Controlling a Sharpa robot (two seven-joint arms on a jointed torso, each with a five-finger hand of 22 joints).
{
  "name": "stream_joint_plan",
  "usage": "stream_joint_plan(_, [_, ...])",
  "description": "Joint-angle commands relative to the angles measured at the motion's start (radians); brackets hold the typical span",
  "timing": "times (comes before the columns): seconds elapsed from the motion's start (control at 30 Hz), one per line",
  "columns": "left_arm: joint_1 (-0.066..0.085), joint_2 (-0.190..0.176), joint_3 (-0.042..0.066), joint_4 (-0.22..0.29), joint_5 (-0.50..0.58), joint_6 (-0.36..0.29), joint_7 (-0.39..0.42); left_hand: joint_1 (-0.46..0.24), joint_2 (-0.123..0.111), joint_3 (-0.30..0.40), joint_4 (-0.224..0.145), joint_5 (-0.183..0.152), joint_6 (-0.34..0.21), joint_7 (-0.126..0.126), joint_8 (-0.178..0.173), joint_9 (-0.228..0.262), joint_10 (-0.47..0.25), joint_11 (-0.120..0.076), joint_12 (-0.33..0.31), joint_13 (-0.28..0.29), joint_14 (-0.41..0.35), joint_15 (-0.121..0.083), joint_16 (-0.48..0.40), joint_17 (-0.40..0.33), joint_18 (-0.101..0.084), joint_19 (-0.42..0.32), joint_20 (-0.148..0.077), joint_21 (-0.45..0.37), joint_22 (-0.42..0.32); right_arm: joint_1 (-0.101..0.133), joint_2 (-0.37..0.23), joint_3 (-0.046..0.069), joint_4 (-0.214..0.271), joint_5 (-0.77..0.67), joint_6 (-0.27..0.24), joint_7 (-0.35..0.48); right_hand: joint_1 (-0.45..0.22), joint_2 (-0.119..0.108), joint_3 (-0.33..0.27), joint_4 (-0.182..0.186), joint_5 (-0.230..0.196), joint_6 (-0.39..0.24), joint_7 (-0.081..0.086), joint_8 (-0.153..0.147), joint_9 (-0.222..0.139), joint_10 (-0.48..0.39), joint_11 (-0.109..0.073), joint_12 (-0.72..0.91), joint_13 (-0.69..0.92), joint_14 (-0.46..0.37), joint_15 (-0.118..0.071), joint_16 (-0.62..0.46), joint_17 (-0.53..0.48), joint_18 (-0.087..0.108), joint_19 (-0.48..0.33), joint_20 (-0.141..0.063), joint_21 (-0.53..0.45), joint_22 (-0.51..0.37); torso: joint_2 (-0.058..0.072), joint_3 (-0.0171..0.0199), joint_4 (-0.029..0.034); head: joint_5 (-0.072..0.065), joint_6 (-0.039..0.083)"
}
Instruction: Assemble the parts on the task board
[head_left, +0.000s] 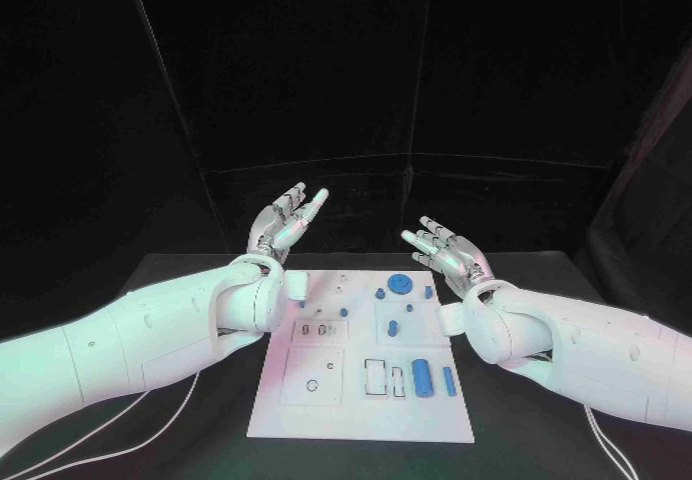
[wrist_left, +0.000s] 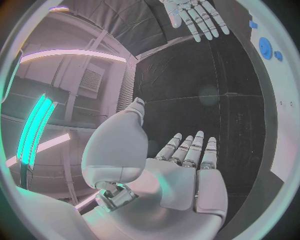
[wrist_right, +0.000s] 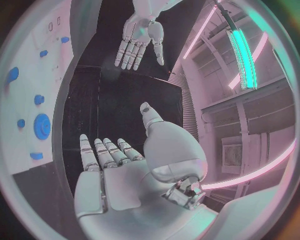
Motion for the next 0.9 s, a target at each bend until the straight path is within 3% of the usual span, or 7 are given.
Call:
stream_joint_plan(0.03, [0.003, 0.002, 0.001, -0.004, 0.008, 0.078, 0.055, 0.019, 0.001, 0.001, 0.007, 0.003, 0.007, 0.065, 0.005, 0.001, 0.0, 0.008, 0.004, 0.001, 0.009, 0.002, 0.006, 0.001, 0.013, 0.002, 0.008, 0.004, 0.001, 0.005, 0.008, -0.002, -0.017, -0.099, 0.183, -0.057, 0.123, -0.006, 0.026, -0.083, 0.0, 0.12, 0.138, 0.02, 0.014, 0.177, 0.028, 0.029, 0.016, 0.172, 0.024, 0.032, 0.016, 0.026, 0.11, 0.009, 0.04, 0.021, 0.0, -0.0002, -0.0005, 0.0, 0.0])
stream_joint_plan(0.23, [0.003, 0.002, 0.001, -0.004, 0.008, 0.078, 0.055, 0.027, 0.026, 0.013, 0.006, 0.0, 0.042, 0.083, 0.011, 0.005, 0.048, 0.028, 0.011, 0.006, 0.097, 0.012, 0.028, 0.015, 0.012, 0.039, 0.016, 0.019, 0.01, 0.007, 0.015, -0.004, -0.033, -0.124, 0.232, -0.073, 0.197, -0.011, 0.048, -0.146, -0.004, 0.468, 0.133, 0.098, 0.05, 0.632, 0.023, 0.135, 0.049, 0.616, 0.007, 0.139, 0.049, 0.106, 0.439, 0.004, 0.178, 0.081, 0.0, -0.0002, -0.0005, 0.0, 0.0])
stream_joint_plan(0.3, [0.002, -0.017, -0.006, -0.017, 0.008, 0.107, 0.044, 0.038, 0.044, 0.02, 0.004, -0.002, 0.086, 0.096, 0.017, 0.009, 0.106, 0.043, 0.02, 0.012, 0.193, 0.019, 0.054, 0.029, 0.008, 0.085, 0.019, 0.036, 0.019, 0.008, -0.005, -0.004, -0.095, -0.26, 0.112, -0.014, 0.207, -0.011, 0.053, -0.159, -0.007, 0.543, 0.125, 0.111, 0.054, 0.678, 0.01, 0.142, 0.045, 0.676, -0.008, 0.148, 0.046, 0.121, 0.476, 0.004, 0.197, 0.085, 0.007, -0.003, -0.0006, -0.013, -0.006])
stream_joint_plan(0.43, [0.002, -0.035, -0.009, -0.007, 0.008, 0.117, 0.05, 0.076, 0.076, 0.026, -0.002, -0.007, 0.25, 0.119, 0.047, 0.025, 0.389, 0.079, 0.077, 0.037, 0.465, 0.037, 0.136, 0.062, -0.008, 0.38, 0.021, 0.151, 0.077, 0.011, -0.014, -0.003, -0.106, -0.341, 0.095, -0.012, 0.217, -0.008, 0.065, -0.181, -0.009, 0.659, 0.11, 0.12, 0.053, 0.753, -0.011, 0.138, 0.04, 0.77, -0.033, 0.152, 0.043, 0.138, 0.537, -0.003, 0.224, 0.088, 0.022, -0.0005, -0.001, -0.01, 0.002])
stream_joint_plan(0.5, [0.001, -0.046, -0.01, 0.001, 0.008, 0.123, 0.052, 0.106, 0.09, 0.026, -0.014, -0.009, 0.39, 0.112, 0.075, 0.037, 0.611, 0.066, 0.131, 0.054, 0.585, 0.011, 0.178, 0.076, 0.016, 0.58, 0.018, 0.236, 0.112, 0.016, -0.018, -0.003, -0.111, -0.388, 0.09, -0.014, 0.218, -0.006, 0.073, -0.194, -0.012, 0.723, 0.105, 0.12, 0.051, 0.792, -0.022, 0.131, 0.039, 0.819, -0.045, 0.151, 0.043, 0.139, 0.571, -0.015, 0.24, 0.089, 0.032, 0.0009, -0.0006, -0.013, 0.007])
stream_joint_plan(0.6, [0.001, -0.059, -0.011, 0.011, 0.007, 0.139, 0.05, 0.145, 0.1, 0.019, -0.034, -0.011, 0.598, 0.101, 0.118, 0.053, 0.724, 0.036, 0.162, 0.052, 0.713, -0.025, 0.214, 0.095, 0.029, 0.704, -0.005, 0.285, 0.126, 0.024, -0.024, -0.003, -0.12, -0.453, 0.086, -0.021, 0.216, -0.006, 0.088, -0.21, -0.013, 0.765, 0.095, 0.113, 0.049, 0.838, -0.031, 0.118, 0.038, 0.885, -0.065, 0.151, 0.045, 0.137, 0.616, -0.033, 0.265, 0.094, 0.038, 0.002, 0.0027, -0.017, 0.007])
stream_joint_plan(0.9, [-0.002, -0.122, -0.012, 0.083, -0.034, 0.181, 0.029, 0.201, 0.118, 0.01, -0.084, -0.01, 0.725, 0.062, 0.132, 0.043, 0.89, -0.017, 0.17, 0.051, 0.928, -0.093, 0.255, 0.186, 0.027, 0.902, -0.073, 0.338, 0.134, 0.076, -0.03, -0.002, -0.151, -0.713, 0.091, -0.089, 0.235, -0.033, 0.146, -0.215, -0.009, 0.854, 0.078, 0.098, 0.049, 0.958, -0.067, 0.088, 0.04, 1.069, -0.122, 0.161, 0.058, 0.137, 0.738, -0.099, 0.372, 0.139, 0.085, 0.0023, 0.0126, -0.026, 0.03])
